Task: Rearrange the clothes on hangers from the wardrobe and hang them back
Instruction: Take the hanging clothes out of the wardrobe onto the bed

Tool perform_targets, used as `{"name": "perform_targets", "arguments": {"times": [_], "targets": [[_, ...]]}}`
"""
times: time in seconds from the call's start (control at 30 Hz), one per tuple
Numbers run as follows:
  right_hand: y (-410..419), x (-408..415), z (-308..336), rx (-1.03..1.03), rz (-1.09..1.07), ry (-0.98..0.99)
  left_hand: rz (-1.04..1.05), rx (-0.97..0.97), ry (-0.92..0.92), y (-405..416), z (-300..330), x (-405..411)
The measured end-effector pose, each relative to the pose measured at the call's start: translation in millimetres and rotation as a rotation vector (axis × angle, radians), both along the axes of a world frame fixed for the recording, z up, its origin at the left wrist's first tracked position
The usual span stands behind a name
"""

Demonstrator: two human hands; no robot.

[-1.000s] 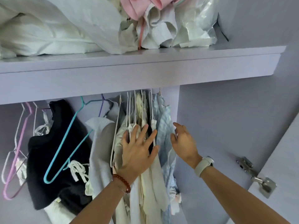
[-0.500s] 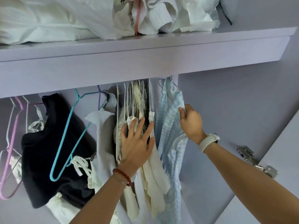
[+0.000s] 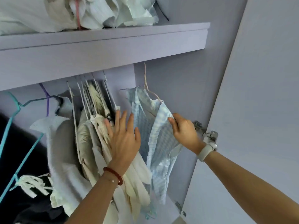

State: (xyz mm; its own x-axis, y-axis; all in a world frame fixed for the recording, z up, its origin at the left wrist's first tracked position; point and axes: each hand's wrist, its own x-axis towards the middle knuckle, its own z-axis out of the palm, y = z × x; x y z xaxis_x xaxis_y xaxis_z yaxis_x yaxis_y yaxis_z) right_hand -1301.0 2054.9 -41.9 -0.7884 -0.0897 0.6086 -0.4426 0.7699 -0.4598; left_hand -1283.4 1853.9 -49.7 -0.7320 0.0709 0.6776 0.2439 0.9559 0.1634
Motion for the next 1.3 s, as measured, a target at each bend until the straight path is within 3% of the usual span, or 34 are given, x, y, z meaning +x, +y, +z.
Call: {"name": "perform_targets", "arguments": {"times": [0.13,0.27,0.37,0.47,0.57,0.73,0.87,1.07,1.2,1.3], "targets": [[46,71,-34,0.190,-0.041,0.103,-0.249,0.155,-0.042,24,-6,12],[85,146,-53,0.279,-0.143,0.120,-0.370,0.112,-0.198,54,-29,33],[115,208,-68,0.364,-0.254,0.070,-0.563,0.139,-0.308,74,-49,55],[149,277,-80,0.405,-0.419,-0.060,-0.806,0.227,-0.561,108,-67,89],[179,345,-81,0.379,-0.628,-0.172,-1.030,0.293,-0.684,161,-79,136],[221,460,-78,0.143,-0.873,-0.246,-1.265,0.324,-0.824,259,-78,222],[259,532,-72,0.166,-1.035,-0.319,-1.436,0.306,-0.947,341,-74,289],[334,617,-81,0.162,-1.287,-0.383,-1.477,0.335,-0.798,488,-79,368],[373,620,-75,-0.214,-1.291,-0.341,-1.339,0.347,-0.575,555,-70,386],[405,602,-69,-0.338,-1.244,-0.235,-1.225,0.358,-0.497,585,-52,378]]}}
